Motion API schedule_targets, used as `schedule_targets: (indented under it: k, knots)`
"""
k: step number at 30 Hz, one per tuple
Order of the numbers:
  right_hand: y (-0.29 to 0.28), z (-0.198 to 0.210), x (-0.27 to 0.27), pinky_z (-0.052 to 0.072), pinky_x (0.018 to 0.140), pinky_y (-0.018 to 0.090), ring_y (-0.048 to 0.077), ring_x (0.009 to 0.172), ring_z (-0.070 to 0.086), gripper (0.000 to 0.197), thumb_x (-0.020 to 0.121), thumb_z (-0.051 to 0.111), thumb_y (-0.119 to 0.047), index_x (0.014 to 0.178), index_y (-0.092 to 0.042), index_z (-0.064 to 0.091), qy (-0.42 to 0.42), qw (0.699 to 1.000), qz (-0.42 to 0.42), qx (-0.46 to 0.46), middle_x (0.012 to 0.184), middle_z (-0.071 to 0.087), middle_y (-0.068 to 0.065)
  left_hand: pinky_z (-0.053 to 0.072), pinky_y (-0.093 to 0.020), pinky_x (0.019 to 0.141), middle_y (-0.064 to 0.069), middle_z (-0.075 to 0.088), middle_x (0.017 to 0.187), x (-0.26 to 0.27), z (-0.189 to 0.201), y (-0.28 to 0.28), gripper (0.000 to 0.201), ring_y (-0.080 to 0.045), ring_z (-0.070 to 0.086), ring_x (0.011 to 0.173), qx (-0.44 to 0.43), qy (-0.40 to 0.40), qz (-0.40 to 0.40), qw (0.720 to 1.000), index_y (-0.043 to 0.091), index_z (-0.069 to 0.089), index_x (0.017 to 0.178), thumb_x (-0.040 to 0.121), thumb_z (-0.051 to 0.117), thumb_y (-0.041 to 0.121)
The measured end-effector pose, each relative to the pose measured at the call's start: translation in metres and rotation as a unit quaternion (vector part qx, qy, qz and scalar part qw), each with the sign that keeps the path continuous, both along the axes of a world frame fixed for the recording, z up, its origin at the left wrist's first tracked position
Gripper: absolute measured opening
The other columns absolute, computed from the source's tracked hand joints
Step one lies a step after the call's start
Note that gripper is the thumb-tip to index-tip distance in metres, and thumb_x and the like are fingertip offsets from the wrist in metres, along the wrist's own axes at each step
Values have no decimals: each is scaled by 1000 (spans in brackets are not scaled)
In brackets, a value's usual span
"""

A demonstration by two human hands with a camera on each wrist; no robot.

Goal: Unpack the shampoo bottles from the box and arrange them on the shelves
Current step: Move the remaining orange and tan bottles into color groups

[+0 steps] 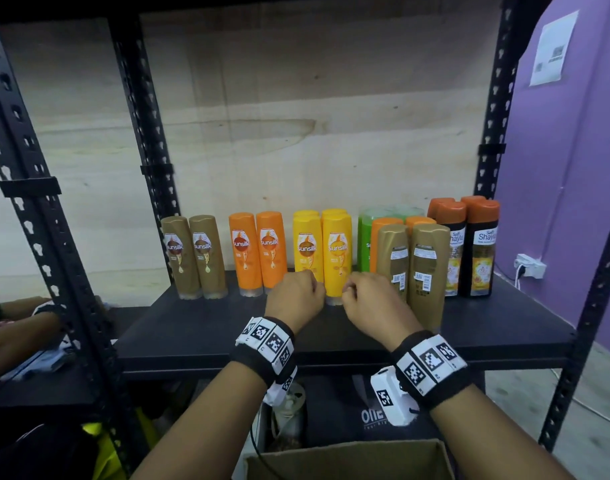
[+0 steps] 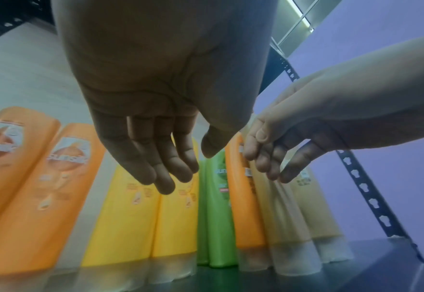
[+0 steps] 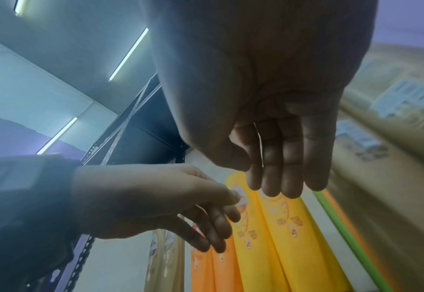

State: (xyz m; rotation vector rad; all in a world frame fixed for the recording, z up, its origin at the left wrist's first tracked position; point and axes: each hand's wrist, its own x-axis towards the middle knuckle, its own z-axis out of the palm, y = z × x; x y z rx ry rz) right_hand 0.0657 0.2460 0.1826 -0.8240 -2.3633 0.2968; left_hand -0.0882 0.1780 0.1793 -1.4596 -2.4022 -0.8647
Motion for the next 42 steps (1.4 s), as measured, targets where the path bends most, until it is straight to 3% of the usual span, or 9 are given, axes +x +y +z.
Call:
schedule_targets:
  k: [4, 10, 14, 19, 23, 29, 35, 42]
  knots:
    - [-8, 1, 31, 51, 73, 40, 23, 88, 59, 19, 98, 48, -25, 87, -16, 61, 6, 1000, -17, 14, 93, 63, 3, 57, -40, 75, -6, 72, 96, 32, 3, 6, 31, -29, 68, 90, 24, 17, -40, 999, 15, 71, 100, 101, 52, 41]
    - [-2, 6, 79, 48, 68, 35, 24, 86, 59, 21, 100, 48, -32, 84, -22, 57, -10, 995, -93, 24, 93, 61, 1, 54, -40, 71, -9, 71, 91, 68, 11, 22, 24, -31, 67, 86, 79, 18, -84, 993, 13, 67, 102, 101, 53, 33]
    - [10, 5, 108, 50, 72, 37, 24, 87, 58, 21, 100, 49, -32, 84, -21, 56, 1, 992, -126, 18, 93, 58, 1, 55, -43, 76, -8, 68, 103, 83, 6, 32, 30, -30, 66, 95, 91, -10, -94, 991, 13, 60, 115, 100, 55, 38]
    - [24, -2, 130, 54, 74, 39, 22, 86, 59, 21, 100, 50, -32, 97, -18, 66, 18, 987, -157, -3, 97, 61, 1, 55, -46, 83, -12, 68, 111, 100, -7, 42, 48, -35, 65, 104, 65, -39, -90, 993, 13, 55, 123, 97, 56, 53]
    - [34, -9, 135, 55, 76, 40, 21, 89, 62, 17, 99, 52, -32, 109, -20, 59, 33, 985, -170, -24, 102, 61, 1, 54, -47, 86, -13, 64, 119, 102, -13, 48, 52, -36, 63, 110, 67, -57, -79, 993, 13, 52, 126, 96, 57, 55]
    - [41, -19, 132, 53, 90, 39, 24, 111, 61, 44, 101, 55, -34, 140, -15, 47, 55, 984, -162, -55, 130, 56, 6, 43, -36, 76, -12, 64, 116, 103, -21, 56, 49, -34, 64, 106, 61, -57, -82, 993, 14, 48, 120, 96, 60, 55]
    - [50, -27, 127, 49, 103, 40, 24, 125, 55, 52, 101, 57, -34, 147, -12, 44, 72, 984, -139, -87, 143, 52, 8, 43, -35, 73, -12, 66, 112, 101, -28, 61, 44, -34, 65, 102, 63, -69, -93, 991, 14, 46, 114, 96, 62, 51]
    - [58, -34, 118, 48, 109, 42, 20, 129, 53, 56, 100, 59, -36, 150, -16, 43, 103, 984, -84, -115, 142, 56, 3, 54, -41, 86, -10, 67, 122, 97, -30, 63, 45, -32, 65, 110, 64, -128, -123, 982, 15, 47, 118, 94, 68, 47]
